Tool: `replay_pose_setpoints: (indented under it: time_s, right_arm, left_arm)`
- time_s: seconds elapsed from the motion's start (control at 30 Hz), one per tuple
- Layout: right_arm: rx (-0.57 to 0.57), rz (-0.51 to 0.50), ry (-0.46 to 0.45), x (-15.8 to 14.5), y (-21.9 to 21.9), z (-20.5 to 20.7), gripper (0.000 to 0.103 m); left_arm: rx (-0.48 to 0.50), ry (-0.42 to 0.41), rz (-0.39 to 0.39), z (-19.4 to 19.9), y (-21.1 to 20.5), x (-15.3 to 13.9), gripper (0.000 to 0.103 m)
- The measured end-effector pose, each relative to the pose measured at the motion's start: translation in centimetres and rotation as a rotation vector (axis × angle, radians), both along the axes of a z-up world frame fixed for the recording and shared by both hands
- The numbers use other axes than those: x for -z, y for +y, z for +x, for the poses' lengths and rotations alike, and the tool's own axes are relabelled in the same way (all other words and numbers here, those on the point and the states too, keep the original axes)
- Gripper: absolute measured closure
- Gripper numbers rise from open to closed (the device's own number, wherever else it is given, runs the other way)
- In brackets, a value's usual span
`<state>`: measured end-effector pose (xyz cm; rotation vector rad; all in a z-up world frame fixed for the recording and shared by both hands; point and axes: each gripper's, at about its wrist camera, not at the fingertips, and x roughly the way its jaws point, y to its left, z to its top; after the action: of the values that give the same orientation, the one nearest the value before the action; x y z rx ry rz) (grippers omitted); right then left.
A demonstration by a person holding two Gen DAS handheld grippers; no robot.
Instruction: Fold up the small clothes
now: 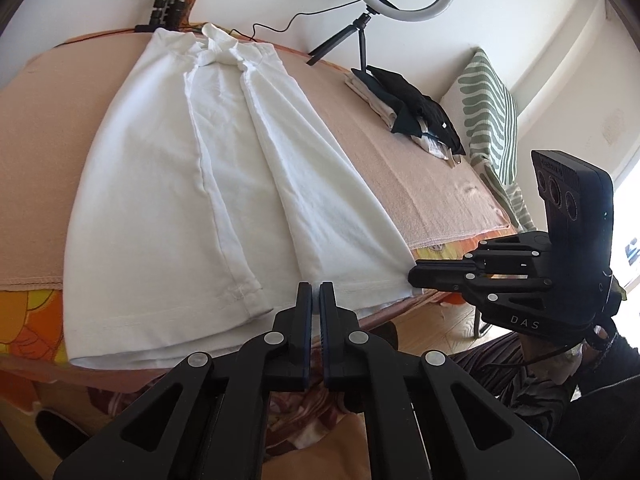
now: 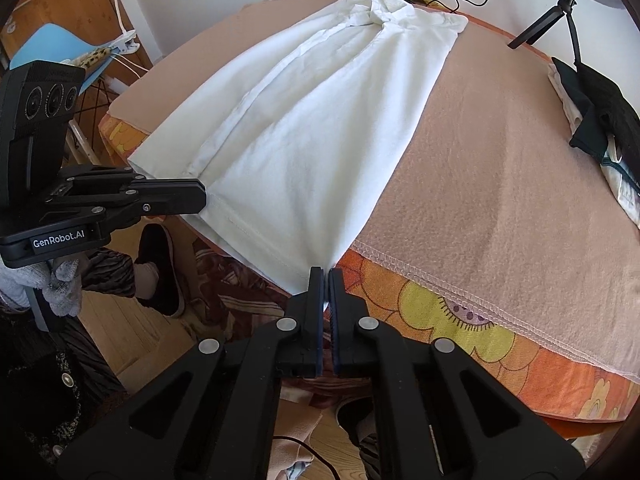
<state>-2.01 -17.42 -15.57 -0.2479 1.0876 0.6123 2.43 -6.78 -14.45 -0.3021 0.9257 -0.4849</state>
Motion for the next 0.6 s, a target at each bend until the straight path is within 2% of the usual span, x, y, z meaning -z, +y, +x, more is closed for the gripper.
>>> replay_pose_setpoints:
  time_s: [0.07, 0.13, 0.2, 0.27, 0.3, 0.33, 0.47, 0.6]
  right_arm:
    - [0.014, 0.031, 0.002, -0.6, -0.5, 0.2, 0.1]
    - [0.027, 0.043, -0.037, -1.5, -0.9, 0.2, 0.098]
    - [0.047, 0.063, -0.078, -2.3, -1.0, 0.3, 0.096]
    - [0.052, 0.105, -0.084, -2.8, -0.8, 0.5, 0.095]
    - [0.04, 0.117, -0.086, -3.0, -0.4, 0.4, 0.095]
    - [0.025, 0.117, -0.091, -3.1, 0.2, 0.3, 0.095]
    - [-0.035, 0.072, -0.116, -2.5, 2.8, -0.2, 0.095]
    - [-0.066, 0.067, -0.078, -1.2, 4.6, 0.1, 0.095]
  left_arm:
    - [-0.003, -0.006, -0.003, -0.4, 0.7, -0.5, 0.101]
    - [0.006, -0.013, -0.014, -1.0, 1.6, -1.2, 0.101]
    - [-0.006, -0.028, 0.01, -1.6, 2.8, -2.2, 0.098]
    - [-0.031, -0.054, 0.056, -2.1, 4.1, -3.1, 0.089]
    - [-0.052, -0.056, 0.084, -2.0, 4.9, -3.3, 0.077]
    - [-0.075, -0.05, 0.103, -1.9, 5.7, -3.4, 0.07]
    - [-0.185, 0.013, 0.114, -0.8, 9.4, -2.5, 0.07]
    - [-0.202, 0.096, 0.095, 0.0, 10.7, -0.8, 0.07]
